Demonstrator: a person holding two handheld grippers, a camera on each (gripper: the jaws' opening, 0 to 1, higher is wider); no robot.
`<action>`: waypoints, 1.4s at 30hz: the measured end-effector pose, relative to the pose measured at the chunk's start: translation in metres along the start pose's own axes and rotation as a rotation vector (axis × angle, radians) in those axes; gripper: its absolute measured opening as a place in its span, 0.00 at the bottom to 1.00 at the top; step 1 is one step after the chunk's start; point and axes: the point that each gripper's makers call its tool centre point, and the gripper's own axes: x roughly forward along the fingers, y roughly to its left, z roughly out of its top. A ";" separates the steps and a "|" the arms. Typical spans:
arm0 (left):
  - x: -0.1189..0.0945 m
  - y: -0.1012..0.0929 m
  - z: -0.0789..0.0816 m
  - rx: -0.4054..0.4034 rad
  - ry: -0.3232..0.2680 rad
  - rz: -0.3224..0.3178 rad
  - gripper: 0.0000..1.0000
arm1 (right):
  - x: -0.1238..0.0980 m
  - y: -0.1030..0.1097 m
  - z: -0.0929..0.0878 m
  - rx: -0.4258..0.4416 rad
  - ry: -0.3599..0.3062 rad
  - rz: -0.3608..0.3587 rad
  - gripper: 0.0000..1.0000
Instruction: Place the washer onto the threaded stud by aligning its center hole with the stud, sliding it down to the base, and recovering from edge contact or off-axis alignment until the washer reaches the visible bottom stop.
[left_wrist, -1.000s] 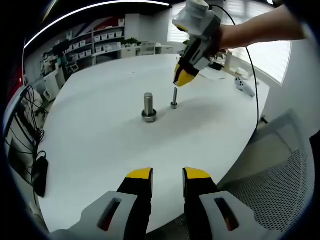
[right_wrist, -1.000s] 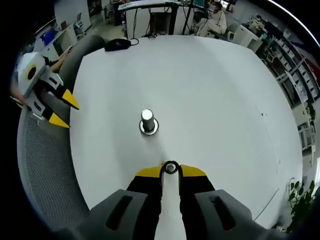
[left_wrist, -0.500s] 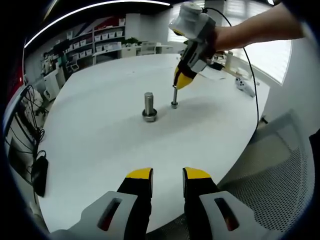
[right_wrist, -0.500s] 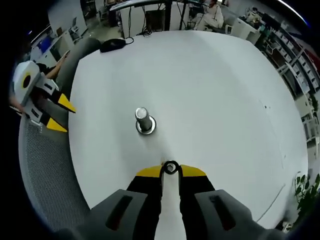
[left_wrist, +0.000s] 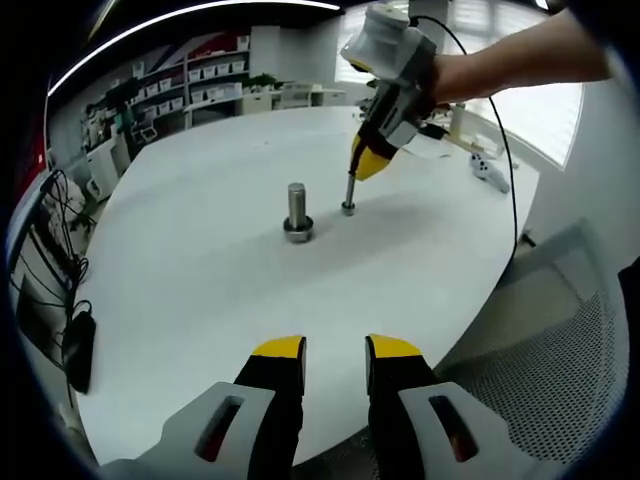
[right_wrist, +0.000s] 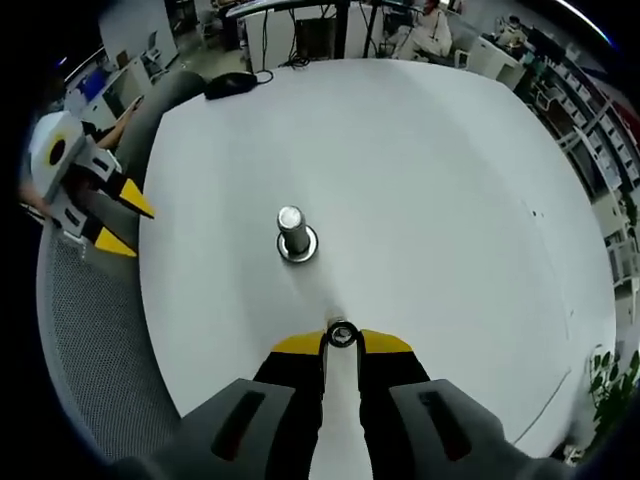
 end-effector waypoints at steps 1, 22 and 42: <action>0.000 0.000 0.000 0.001 0.001 0.000 0.22 | 0.001 0.000 0.000 0.001 0.000 0.000 0.14; 0.000 0.001 -0.002 -0.004 0.005 0.000 0.21 | 0.026 -0.001 -0.008 0.005 0.054 0.025 0.14; 0.001 0.001 -0.004 -0.009 0.017 0.000 0.21 | 0.046 -0.002 -0.015 0.056 0.062 0.033 0.18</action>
